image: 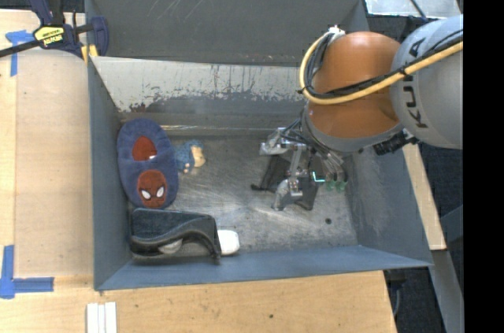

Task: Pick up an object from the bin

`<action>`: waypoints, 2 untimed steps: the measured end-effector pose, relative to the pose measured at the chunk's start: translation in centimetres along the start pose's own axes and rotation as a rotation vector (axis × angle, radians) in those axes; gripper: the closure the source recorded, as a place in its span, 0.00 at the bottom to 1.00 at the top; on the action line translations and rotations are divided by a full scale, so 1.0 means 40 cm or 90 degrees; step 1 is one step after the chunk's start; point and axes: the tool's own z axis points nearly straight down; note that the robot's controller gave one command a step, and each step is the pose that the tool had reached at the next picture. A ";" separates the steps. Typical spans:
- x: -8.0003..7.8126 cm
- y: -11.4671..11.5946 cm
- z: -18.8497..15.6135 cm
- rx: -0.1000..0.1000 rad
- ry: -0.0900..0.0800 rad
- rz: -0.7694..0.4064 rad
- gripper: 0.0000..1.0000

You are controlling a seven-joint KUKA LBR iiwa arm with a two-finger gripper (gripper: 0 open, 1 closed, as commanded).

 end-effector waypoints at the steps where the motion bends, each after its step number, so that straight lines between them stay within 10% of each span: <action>1: -0.095 -0.246 0.224 0.002 -0.004 -0.034 0.00; 2: -0.100 -0.233 0.211 0.001 -0.008 -0.037 1.00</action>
Offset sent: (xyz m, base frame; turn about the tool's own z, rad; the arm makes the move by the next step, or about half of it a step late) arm 0.0374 -0.0922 -0.0863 -0.0606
